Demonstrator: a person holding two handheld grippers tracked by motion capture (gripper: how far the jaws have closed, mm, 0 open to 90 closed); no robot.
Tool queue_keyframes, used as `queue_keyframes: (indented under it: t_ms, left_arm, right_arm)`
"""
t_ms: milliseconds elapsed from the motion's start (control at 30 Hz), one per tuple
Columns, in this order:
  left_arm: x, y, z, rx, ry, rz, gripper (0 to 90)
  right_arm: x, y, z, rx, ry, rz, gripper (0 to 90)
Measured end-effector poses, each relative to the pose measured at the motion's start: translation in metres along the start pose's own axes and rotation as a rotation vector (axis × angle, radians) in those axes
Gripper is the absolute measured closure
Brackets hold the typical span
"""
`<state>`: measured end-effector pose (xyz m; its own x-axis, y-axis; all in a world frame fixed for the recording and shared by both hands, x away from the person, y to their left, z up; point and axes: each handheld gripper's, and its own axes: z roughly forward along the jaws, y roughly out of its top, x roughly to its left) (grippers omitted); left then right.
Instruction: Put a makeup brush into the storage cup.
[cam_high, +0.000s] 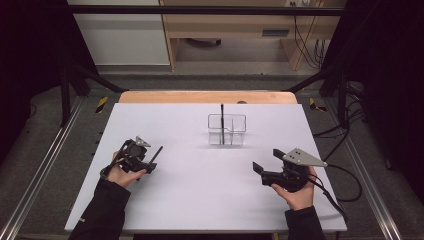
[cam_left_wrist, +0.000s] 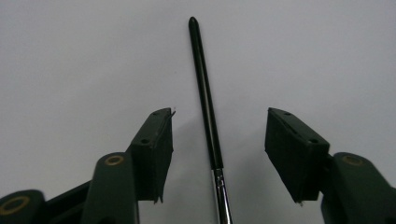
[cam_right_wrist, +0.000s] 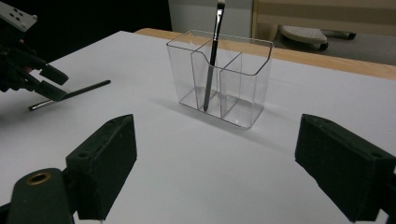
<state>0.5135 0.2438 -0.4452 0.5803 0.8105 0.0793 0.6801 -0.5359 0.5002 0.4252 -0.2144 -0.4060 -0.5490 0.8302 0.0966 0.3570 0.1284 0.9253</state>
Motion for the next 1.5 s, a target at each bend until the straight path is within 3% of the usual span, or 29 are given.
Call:
queue_keyframes:
  t_ms: [467,733,1100,1500]
  left_arm:
    - [0.0052,0.0014,0.0098,0.053,-0.062,-0.023,66.4]
    - [0.0045,0.0072,0.0105,0.104,-0.057,-0.031,70.5]
    - [0.0021,0.0062,0.0095,0.111,-0.059,-0.036,81.7]
    - [-0.0002,0.0052,0.0083,0.112,-0.057,0.017,83.4]
  right_arm:
    - [0.0011,-0.0009,0.0029,0.011,0.006,-0.001,13.4]
    - [0.0014,-0.0010,0.0033,0.012,0.009,0.000,13.3]
    - [0.0018,-0.0010,0.0037,0.014,0.010,0.003,13.4]
    - [0.0021,-0.0011,0.0041,0.017,0.013,0.003,13.5]
